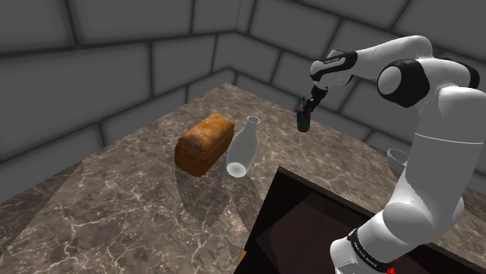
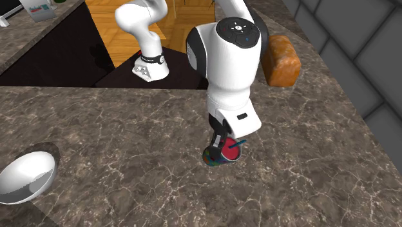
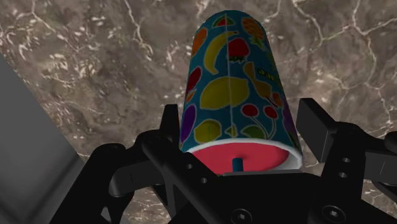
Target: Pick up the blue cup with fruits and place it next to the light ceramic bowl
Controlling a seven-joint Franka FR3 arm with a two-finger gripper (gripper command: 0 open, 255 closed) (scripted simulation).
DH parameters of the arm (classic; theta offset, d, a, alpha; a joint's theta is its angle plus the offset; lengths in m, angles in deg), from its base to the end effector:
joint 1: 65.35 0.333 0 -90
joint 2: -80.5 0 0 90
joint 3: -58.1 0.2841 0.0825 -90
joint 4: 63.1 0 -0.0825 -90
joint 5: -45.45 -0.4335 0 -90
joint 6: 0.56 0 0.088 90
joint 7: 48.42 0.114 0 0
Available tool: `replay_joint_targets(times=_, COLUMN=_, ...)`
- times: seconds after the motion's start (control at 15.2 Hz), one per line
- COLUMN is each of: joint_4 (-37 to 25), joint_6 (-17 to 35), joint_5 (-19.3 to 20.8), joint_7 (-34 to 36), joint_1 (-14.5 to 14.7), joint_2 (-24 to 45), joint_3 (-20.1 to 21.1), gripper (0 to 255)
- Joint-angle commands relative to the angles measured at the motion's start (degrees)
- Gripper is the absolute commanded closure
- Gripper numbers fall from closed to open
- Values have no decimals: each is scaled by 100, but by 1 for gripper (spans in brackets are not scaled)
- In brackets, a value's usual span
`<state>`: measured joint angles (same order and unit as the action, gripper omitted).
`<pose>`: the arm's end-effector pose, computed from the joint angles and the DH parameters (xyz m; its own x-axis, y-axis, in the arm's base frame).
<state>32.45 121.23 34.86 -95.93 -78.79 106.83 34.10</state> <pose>0.5753 -0.4012 0.3020 0.9922 0.1237 0.0136 0.1229 -0.9914 0.0453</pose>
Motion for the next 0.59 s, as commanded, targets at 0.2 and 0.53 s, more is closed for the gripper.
replay_joint_targets(times=0.2, joint_4=-194, joint_6=-319, joint_5=73, joint_7=41, joint_1=15, joint_2=-140, joint_3=-40, gripper=255)
replay_joint_targets(times=0.53, joint_4=-414, joint_6=-649, joint_5=138, joint_7=78, joint_1=24, joint_2=-260, joint_3=-73, gripper=255)
